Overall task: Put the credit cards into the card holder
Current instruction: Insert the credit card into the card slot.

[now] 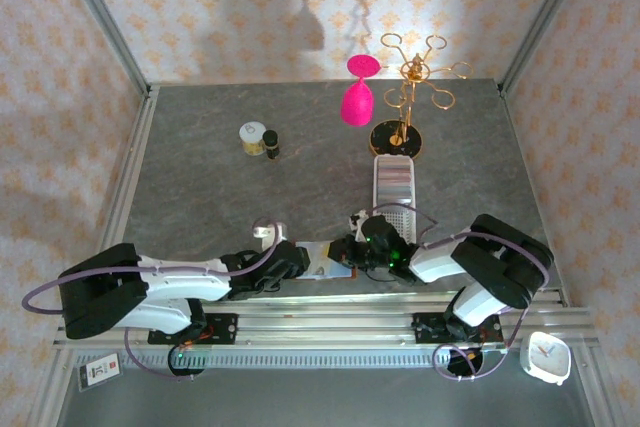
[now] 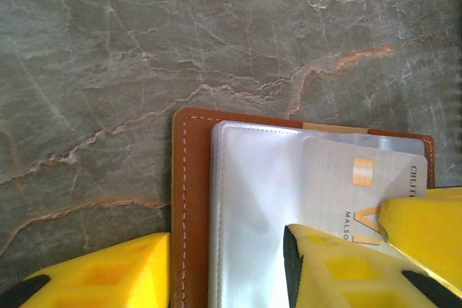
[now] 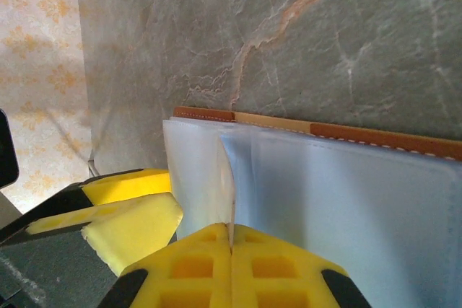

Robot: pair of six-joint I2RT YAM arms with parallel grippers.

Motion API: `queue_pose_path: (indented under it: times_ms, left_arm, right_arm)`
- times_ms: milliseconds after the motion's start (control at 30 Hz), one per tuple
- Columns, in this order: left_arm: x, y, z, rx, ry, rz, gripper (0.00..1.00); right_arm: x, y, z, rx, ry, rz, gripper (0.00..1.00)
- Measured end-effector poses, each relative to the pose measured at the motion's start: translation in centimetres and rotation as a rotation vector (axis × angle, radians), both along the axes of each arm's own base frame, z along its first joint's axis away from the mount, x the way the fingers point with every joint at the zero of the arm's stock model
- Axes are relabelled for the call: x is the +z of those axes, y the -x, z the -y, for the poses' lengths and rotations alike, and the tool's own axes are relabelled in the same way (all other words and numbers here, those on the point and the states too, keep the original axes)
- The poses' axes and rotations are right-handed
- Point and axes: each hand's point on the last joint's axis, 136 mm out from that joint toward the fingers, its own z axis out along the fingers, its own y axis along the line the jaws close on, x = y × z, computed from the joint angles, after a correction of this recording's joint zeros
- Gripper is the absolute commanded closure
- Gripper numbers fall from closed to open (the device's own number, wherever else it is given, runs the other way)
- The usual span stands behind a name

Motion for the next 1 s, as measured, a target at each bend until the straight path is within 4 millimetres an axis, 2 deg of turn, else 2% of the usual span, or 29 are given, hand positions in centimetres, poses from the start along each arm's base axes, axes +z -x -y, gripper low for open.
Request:
queue_pose_path:
  times_ms: [133, 267, 400, 567, 767, 1000]
  left_arm:
    - [-0.2, 0.0, -0.1, 0.004, 0.012, -0.004, 0.59]
    - [-0.2, 0.0, -0.2, 0.004, 0.026, -0.005, 0.6]
    - [-0.2, 0.0, -0.2, 0.005, 0.03, -0.004, 0.6]
    - [-0.2, -0.1, -0.3, 0.006, 0.036, -0.005, 0.6]
    - [-0.2, -0.1, -0.2, 0.004, 0.045, -0.011, 0.61]
    - [-0.5, -0.1, -0.5, 0.01, 0.041, -0.014, 0.69]
  right_arm:
    - [0.0, 0.1, -0.1, 0.0, 0.0, 0.003, 0.93]
    - [-0.1, 0.3, -0.2, 0.002, 0.011, 0.014, 0.75]
    - [0.3, 0.0, -0.3, -0.009, 0.026, 0.032, 0.65]
    - [0.2, -0.9, 0.4, -0.056, 0.097, 0.051, 0.65]
    - [-0.2, -1.3, 0.9, -0.074, 0.143, 0.051, 0.74]
    - [-0.3, -0.8, -0.6, -0.036, 0.199, 0.082, 0.75]
